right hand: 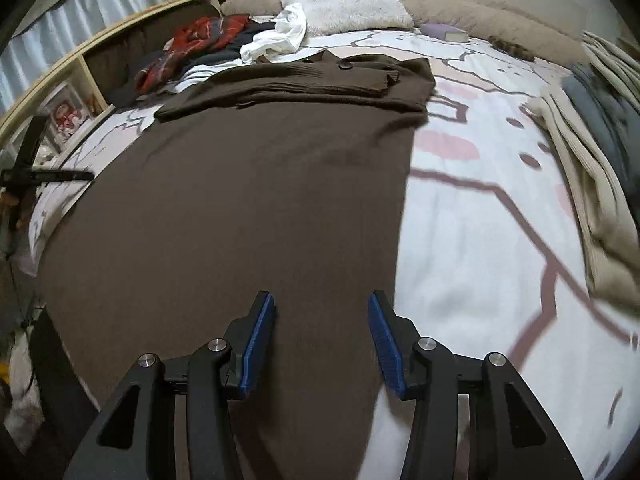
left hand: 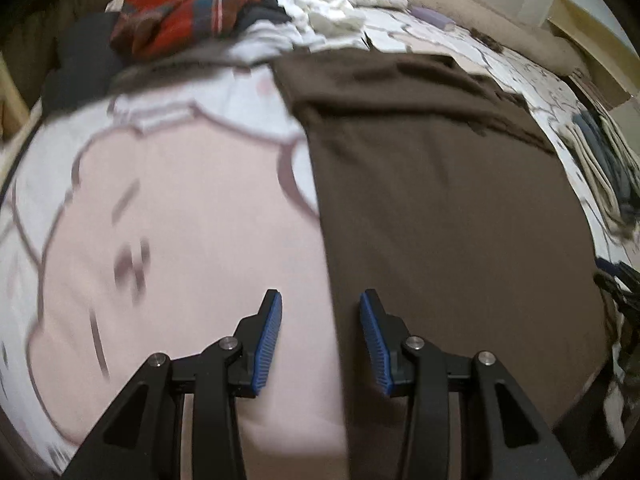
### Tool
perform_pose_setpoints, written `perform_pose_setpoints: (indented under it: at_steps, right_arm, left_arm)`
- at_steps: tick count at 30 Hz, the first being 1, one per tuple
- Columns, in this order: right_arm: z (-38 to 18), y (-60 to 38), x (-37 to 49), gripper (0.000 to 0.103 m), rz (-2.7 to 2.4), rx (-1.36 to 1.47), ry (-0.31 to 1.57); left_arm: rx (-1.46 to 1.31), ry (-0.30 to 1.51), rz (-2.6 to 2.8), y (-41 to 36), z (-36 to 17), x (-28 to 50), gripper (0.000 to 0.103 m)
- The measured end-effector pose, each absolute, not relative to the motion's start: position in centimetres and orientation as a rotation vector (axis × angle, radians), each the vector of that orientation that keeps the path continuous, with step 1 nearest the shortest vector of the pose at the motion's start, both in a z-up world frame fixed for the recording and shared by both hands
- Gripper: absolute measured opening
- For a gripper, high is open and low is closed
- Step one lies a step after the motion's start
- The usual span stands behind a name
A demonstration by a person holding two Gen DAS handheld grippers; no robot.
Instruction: Fold clothes
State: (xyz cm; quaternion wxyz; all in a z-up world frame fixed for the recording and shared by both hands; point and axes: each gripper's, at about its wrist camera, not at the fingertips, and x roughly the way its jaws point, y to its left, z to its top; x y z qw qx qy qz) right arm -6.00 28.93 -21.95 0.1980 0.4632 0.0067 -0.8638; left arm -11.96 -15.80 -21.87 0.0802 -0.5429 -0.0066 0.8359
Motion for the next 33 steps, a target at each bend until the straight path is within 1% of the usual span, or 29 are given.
perform_pose_setpoints:
  at_steps: [2,4,5,9,10,11,13,17,19,22,23,24,25,26,29,32,33]
  right_arm:
    - [-22.1,29.4,-5.0,0.049,-2.42,1.303,-0.009]
    - [-22.3,30.1,-3.7,0.053,-2.428,1.332,-0.017]
    - [-22.5,30.4,-3.2,0.053,-2.428,1.341,-0.024]
    - [-22.7,32.2,-2.0,0.053,-2.417,1.339,-0.181]
    - [-22.7,32.3,-1.8,0.053,-2.413,1.339,-0.196]
    - [-22.7,32.3,-1.6,0.053,-2.419,1.333,-0.193]
    - [-22.7,32.2,-1.2,0.053,-2.435,1.324,-0.18]
    - [-22.7,31.6,-0.9,0.054,-2.472,1.307,-0.134]
    - [-22.8,31.7,-0.8,0.054,-2.474,1.298,-0.148]
    - [-22.8,31.9,-0.8,0.054,-2.48,1.285,-0.159]
    - [-22.8,31.8,-0.7,0.054,-2.486,1.28,-0.155]
    - [-22.8,31.8,-0.6,0.054,-2.493,1.275,-0.152]
    - [-22.7,31.7,-0.6,0.054,-2.502,1.273,-0.146]
    - [-22.3,31.4,-0.6,0.054,-2.518,1.28,-0.128]
    - [-19.8,29.4,-0.1,0.054,-2.526,1.22,-0.079]
    - [-16.7,27.0,0.4,0.054,-2.515,1.13,-0.032]
    - [-15.7,26.2,0.6,0.054,-2.51,1.101,-0.017]
  left_arm:
    - [-1.626,-0.03,2.49,-15.5,-22.1,-10.1,0.042]
    - [-1.611,-0.039,2.49,-15.4,-22.1,-7.9,0.042]
    - [-1.608,-0.05,2.486,-15.5,-22.1,-7.2,0.042]
    - [-1.614,-0.102,2.461,-15.9,-22.0,-5.1,0.042]
    - [-1.623,-0.119,2.45,-16.1,-22.0,-4.8,0.042]
    - [-1.633,-0.136,2.439,-16.3,-22.0,-4.5,0.044]
    - [-1.667,-0.155,2.417,-16.3,-22.1,-3.8,0.045]
    - [-1.719,-0.109,2.403,-15.9,-22.3,-2.4,0.045]
    - [-1.75,-0.096,2.395,-15.6,-22.5,-1.7,0.045]
    - [-1.78,-0.141,2.382,-15.7,-22.7,-1.0,0.045]
    - [-1.785,-0.177,2.374,-15.9,-22.7,-0.9,0.042]
    - [-1.792,-0.232,2.356,-16.2,-22.7,-0.8,0.036]
    - [-1.799,-0.287,2.337,-16.6,-22.6,-0.7,0.016]
    - [-1.802,-0.342,2.319,-16.9,-22.6,-0.6,0.007]
    - [-1.773,-0.486,2.287,-17.6,-21.7,-0.3,0.007]
    - [-1.722,-0.511,2.296,-17.2,-20.5,0.2,0.007]
    - [-1.709,-0.482,2.314,-16.8,-20.2,0.5,0.007]
